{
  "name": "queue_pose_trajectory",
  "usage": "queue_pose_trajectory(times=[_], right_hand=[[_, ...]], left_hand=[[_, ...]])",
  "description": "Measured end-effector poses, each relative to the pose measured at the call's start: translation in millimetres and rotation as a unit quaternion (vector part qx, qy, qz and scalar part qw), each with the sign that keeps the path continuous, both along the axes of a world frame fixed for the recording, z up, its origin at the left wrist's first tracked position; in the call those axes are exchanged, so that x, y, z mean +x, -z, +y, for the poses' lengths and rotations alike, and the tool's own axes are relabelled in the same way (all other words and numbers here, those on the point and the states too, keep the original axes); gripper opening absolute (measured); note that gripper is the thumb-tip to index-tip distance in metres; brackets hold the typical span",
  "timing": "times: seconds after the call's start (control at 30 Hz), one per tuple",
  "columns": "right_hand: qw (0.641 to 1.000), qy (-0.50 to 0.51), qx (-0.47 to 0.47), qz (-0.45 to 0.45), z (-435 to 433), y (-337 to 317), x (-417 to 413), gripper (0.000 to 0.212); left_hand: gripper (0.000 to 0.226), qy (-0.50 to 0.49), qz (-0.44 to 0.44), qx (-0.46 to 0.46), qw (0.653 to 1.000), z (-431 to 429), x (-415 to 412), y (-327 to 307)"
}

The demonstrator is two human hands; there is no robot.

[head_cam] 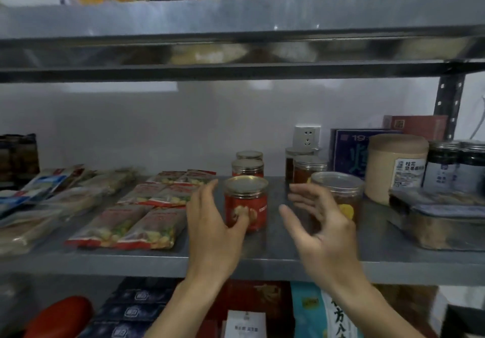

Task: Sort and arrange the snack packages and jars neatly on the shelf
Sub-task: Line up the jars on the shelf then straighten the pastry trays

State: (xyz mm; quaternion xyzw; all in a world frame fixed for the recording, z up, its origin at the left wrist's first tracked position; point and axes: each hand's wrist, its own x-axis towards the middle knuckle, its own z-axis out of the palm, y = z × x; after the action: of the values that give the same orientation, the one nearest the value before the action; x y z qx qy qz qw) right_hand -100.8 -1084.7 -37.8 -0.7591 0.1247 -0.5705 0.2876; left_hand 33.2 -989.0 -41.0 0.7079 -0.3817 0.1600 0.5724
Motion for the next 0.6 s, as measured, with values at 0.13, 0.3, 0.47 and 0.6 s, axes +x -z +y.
queue_pose_trajectory(times=[0.13,0.3,0.47,0.6], right_hand=[[0.974,-0.069,0.186,0.111,-4,-3,45,0.045],[0.968,-0.077,0.186,0.148,-12,1,60,0.042],[0.971,-0.053,0.183,0.144,-18,8,59,0.05],[0.974,-0.044,0.171,0.141,-22,10,58,0.048]], left_hand=[[0.083,0.108,0.083,0.113,0.984,-3,43,4],[0.054,0.181,0.106,0.089,0.974,-13,57,8],[0.049,0.196,0.091,0.083,0.973,-15,56,11],[0.048,0.2,0.085,0.082,0.973,-17,56,12]])
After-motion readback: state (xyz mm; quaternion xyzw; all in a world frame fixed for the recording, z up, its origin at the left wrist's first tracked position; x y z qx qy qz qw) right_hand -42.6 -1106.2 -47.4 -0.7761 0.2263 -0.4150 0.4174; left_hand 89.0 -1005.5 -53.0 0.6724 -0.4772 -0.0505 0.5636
